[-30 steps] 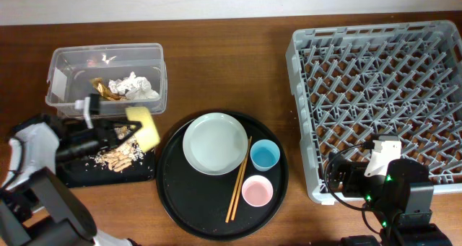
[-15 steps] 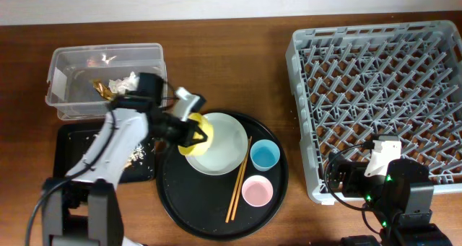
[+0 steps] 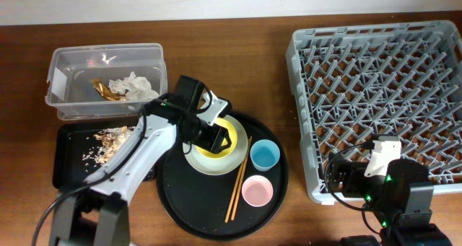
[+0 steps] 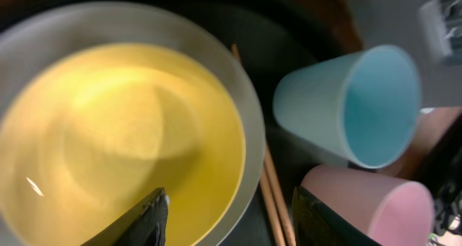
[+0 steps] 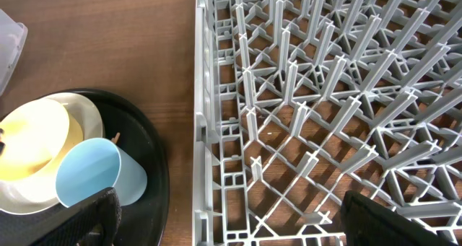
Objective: Sort waste into correct bins and load items into the dishwasher rack
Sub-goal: 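Carry the yellow bowl with the left gripper and set it on the white plate, then grasp the blue cup with the left gripper and hand it to the right gripper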
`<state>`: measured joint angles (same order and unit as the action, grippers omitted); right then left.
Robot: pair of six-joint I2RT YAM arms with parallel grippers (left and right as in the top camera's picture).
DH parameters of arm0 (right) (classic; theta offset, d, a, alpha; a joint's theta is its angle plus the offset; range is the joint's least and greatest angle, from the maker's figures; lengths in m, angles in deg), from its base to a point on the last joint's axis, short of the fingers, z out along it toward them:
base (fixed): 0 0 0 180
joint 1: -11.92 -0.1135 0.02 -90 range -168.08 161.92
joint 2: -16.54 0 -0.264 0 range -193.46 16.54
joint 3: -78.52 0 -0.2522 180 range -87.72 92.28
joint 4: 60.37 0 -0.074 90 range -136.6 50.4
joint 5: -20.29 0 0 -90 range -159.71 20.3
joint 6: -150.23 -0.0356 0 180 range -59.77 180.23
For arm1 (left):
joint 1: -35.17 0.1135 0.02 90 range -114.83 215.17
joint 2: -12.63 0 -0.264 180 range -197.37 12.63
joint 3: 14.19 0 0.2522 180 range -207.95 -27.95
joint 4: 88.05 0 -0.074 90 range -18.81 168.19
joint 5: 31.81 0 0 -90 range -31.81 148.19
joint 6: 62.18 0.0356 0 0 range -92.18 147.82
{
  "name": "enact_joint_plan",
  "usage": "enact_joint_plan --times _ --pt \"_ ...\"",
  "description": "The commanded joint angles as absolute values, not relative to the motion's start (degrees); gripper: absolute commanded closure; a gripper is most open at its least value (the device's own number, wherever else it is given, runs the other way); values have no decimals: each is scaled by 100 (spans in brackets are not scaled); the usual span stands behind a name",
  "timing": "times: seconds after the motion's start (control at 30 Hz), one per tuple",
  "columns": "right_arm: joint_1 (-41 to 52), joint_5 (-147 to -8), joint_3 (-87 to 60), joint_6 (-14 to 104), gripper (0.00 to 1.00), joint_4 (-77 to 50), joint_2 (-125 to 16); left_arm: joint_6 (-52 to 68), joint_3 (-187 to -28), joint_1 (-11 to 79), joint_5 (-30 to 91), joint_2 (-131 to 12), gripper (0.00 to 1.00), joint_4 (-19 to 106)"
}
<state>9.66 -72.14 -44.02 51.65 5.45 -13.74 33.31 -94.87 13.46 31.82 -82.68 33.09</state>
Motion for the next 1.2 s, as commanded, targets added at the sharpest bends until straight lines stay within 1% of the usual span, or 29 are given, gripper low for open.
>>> enact_joint_plan --times 0.0,0.07,0.17,0.33,0.4,0.5,0.53,0.57,0.63,0.7,0.77,0.87,0.9,0.93,1.0,1.03,1.1,1.17 --pt "935 -7225 -4303 5156 2 530 -1359 3233 -9723 1169 2997 -7914 45 3425" --pt "935 -7225 -4303 5156 2 530 -1359 3233 -9721 918 3023 -7960 45 3493" --pt "935 -7225 -4303 5156 2 530 -1359 2990 -9721 452 3418 -8183 45 3740" --pt "935 -7225 -4303 5156 2 530 -1359 2993 -9721 -53 3427 -8784 45 3947" --pt "935 -7225 -4303 5156 2 532 -1359 2907 -9721 -110 3641 -8965 54 4079" --pt "935 -7225 -4303 5156 2 551 -1359 2689 -9721 -110 3810 -9127 80 4350" --pt "935 -7225 -4305 5156 2 551 -1359 2689 -9721 -110 3810 -9160 85 4365" --pt "935 -7225 -4303 5156 2 551 -1359 2689 -9721 -110 3810 -9162 94 4363" --pt "935 -7225 -4303 5156 2 551 -1359 2560 -9743 -99 3807 -9162 99 4389" --pt "935 -7223 -4303 5156 2 551 -1357 2540 -9896 -86 3805 -9158 100 4317" --pt "935 -7221 -4303 5156 2 499 -1357 2542 -10258 39 3661 -9040 100 3980" --pt "937 -6974 -4305 5154 2 263 -1366 2387 -10691 452 2660 -8786 100 3921" --pt "937 -6948 -4305 5154 2 119 -1422 2129 -10755 705 2120 -8738 100 4118" --pt "937 -7072 -4305 5156 2 3 -1525 1624 -10755 959 1657 -8738 100 4330" --pt "935 -8023 -4305 5252 2 -133 -1980 689 -10755 1418 778 -8775 100 4590" --pt "935 -8864 -4305 5342 2 -166 -2321 424 -10755 1547 269 -8775 100 4710" --pt "935 -9833 -4305 5425 2 -262 -2762 400 -10755 1591 -466 -8775 100 4907" --pt "935 -11070 -4305 5858 2 -657 -3315 575 -10755 1569 -1255 -8775 100 4911"
